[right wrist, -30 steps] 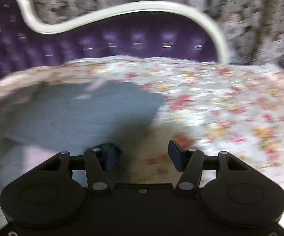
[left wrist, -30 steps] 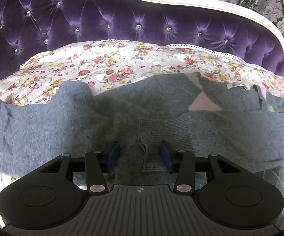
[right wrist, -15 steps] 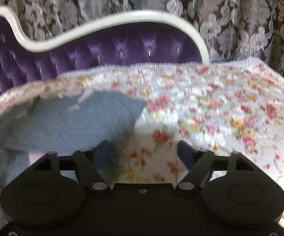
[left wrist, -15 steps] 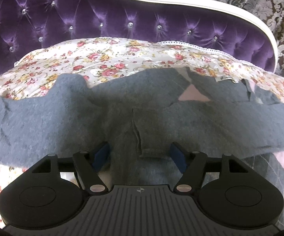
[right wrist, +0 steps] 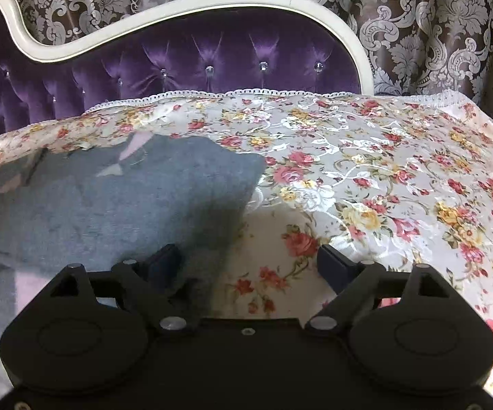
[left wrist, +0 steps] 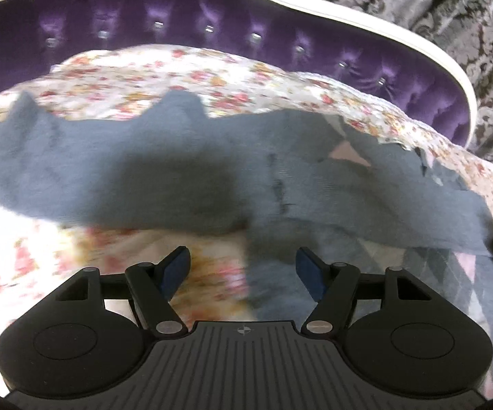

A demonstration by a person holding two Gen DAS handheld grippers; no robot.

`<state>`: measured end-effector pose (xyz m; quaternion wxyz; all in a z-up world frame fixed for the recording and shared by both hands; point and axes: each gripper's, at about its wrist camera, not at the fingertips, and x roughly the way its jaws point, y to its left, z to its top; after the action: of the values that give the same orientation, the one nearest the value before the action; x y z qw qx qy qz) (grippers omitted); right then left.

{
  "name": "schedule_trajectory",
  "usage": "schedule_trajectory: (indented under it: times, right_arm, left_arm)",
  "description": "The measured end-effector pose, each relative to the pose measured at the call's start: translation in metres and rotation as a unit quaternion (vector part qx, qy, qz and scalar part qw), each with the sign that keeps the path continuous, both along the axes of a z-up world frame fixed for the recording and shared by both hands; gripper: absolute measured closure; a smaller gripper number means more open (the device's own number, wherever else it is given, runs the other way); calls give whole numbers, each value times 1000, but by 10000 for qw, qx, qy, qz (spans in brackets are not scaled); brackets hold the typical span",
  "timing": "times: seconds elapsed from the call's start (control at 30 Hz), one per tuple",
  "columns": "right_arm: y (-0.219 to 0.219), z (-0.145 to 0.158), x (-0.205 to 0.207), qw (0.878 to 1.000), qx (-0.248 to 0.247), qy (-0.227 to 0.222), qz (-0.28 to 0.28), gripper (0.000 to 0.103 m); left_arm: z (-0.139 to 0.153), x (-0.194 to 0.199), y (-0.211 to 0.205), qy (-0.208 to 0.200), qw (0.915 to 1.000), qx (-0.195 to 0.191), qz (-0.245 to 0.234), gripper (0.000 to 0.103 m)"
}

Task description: Fold small clothes

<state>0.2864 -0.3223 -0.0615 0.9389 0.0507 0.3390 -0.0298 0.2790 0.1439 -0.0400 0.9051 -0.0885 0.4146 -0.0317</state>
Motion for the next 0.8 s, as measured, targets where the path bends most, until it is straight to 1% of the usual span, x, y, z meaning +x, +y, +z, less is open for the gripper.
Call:
schedule_trajectory:
  times: [0.1, 0.17, 0.3, 0.4, 0.47, 0.53, 0.63, 0.73, 0.8]
  right_arm:
    - [7, 20, -15, 9996, 13, -232, 144, 14]
    - [16, 37, -27, 9985, 54, -423, 352, 14]
    - [36, 66, -49, 9931, 423, -675, 861, 13]
    - [55, 79, -63, 9866, 689, -768, 1261, 11]
    - [68, 82, -68, 9825, 803, -799, 1478, 11]
    - [81, 83, -72, 9789, 901, -787, 1659, 11]
    - [97, 82, -74, 9734, 1091, -745, 1870, 11]
    - [111, 80, -76, 9694, 1198, -724, 2017, 11]
    - [121, 78, -75, 9676, 1206, -690, 2108, 11]
  left_arm:
    - [7, -13, 20, -145, 9997, -4, 206, 35]
    - [13, -21, 36, -229, 9991, -62, 356, 34]
    - [17, -27, 71, -328, 9969, -52, 710, 34]
    - [17, -27, 102, -360, 9940, -137, 1022, 34]
    - [16, -25, 122, -396, 9917, -170, 1208, 34]
    - [15, -23, 145, -427, 9885, -282, 1421, 34]
    - [15, -18, 178, -545, 9805, -498, 1820, 34]
    - [15, -14, 203, -658, 9738, -603, 2091, 34]
    - [14, -11, 211, -662, 9724, -614, 2151, 35]
